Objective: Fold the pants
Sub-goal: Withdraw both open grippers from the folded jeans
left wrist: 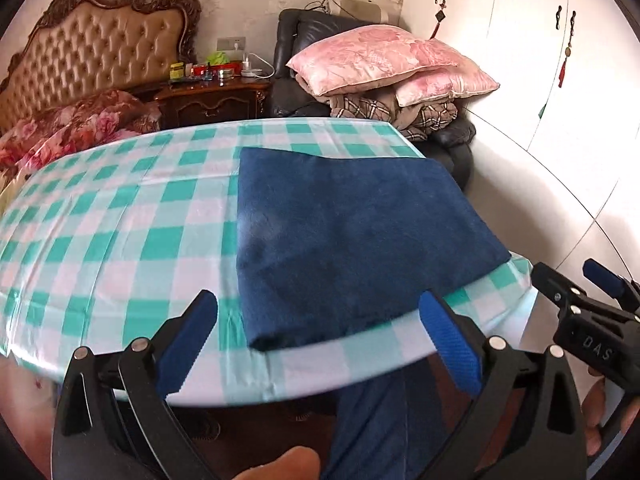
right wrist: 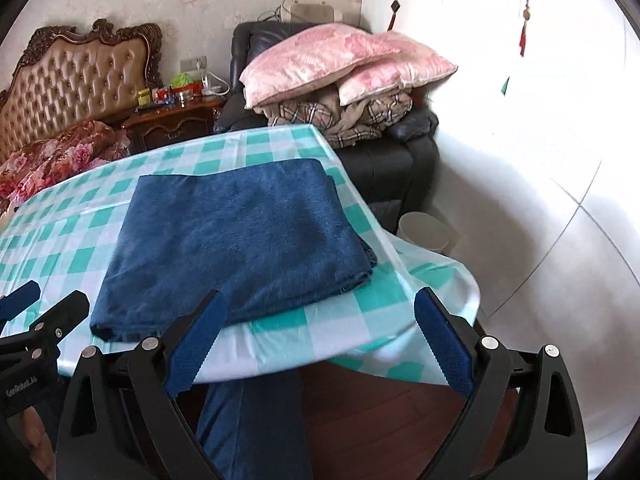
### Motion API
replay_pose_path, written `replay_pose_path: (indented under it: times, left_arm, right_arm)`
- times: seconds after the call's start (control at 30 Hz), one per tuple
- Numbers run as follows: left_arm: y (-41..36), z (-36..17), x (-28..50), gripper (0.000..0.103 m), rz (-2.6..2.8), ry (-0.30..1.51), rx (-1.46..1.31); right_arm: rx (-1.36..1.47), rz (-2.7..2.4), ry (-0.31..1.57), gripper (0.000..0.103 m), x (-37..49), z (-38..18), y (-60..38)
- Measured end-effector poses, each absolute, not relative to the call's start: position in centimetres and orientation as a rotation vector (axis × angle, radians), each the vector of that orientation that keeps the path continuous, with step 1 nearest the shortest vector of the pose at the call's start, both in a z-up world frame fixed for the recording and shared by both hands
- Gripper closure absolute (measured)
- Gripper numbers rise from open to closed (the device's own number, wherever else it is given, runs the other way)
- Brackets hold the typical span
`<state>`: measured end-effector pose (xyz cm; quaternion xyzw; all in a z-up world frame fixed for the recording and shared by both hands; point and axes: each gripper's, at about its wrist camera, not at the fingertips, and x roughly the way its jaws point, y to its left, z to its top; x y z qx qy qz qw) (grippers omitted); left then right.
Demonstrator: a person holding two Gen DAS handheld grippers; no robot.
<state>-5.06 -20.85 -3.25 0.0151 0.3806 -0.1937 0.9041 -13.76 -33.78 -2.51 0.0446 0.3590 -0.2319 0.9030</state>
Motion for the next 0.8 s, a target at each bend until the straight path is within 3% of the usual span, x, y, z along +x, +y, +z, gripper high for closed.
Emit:
replay_pose_path:
  times: [0.8]
  left_arm:
    - [-21.3, -1.6, -6.5, 0.002, -0.384, 0.736, 0.047]
  right_arm:
    - [0.108, -0.462, 0.729, 0.012, -14.5, -2.3, -34.0]
